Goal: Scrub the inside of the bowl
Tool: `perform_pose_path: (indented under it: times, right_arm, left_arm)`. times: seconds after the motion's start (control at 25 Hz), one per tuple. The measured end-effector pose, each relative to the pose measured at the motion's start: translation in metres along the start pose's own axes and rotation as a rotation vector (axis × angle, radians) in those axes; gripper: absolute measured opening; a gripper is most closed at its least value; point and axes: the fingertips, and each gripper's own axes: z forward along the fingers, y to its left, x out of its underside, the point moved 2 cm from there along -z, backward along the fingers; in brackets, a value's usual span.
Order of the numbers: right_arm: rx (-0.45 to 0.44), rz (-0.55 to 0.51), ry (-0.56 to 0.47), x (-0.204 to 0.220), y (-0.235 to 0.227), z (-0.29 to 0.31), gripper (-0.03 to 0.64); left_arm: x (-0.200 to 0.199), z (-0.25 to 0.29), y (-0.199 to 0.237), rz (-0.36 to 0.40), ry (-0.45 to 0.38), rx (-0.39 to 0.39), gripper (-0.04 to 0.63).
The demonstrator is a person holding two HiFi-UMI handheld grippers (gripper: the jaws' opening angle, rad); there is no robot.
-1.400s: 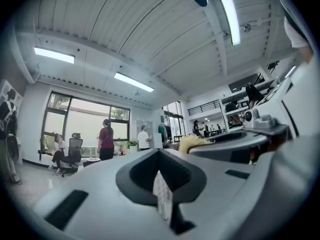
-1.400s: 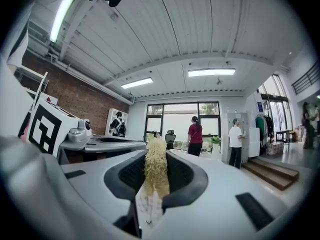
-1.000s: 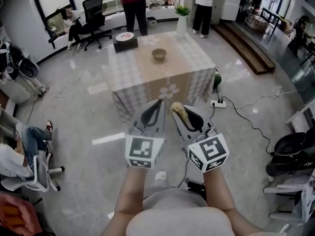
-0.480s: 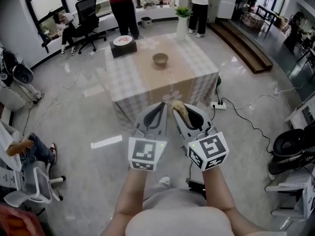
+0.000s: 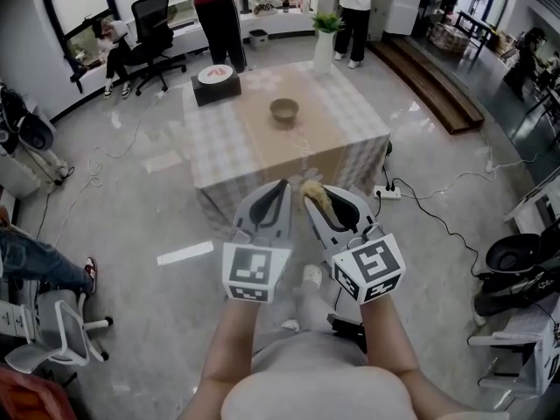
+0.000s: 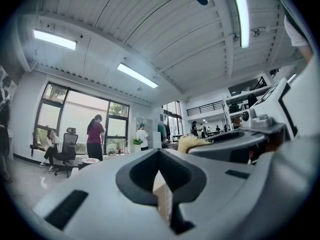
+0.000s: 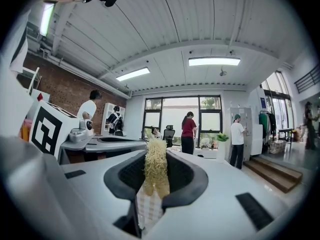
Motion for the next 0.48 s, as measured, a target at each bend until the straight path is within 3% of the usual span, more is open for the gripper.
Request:
perform_pose_path:
  times: [0.48]
  right_arm:
    - [-0.008, 0.039, -0.009, 0.013, -0.05, 0.04, 0.097]
  left_arm:
    - [0.014, 0.059, 0.02, 0.013, 0.023, -0.009, 0.009]
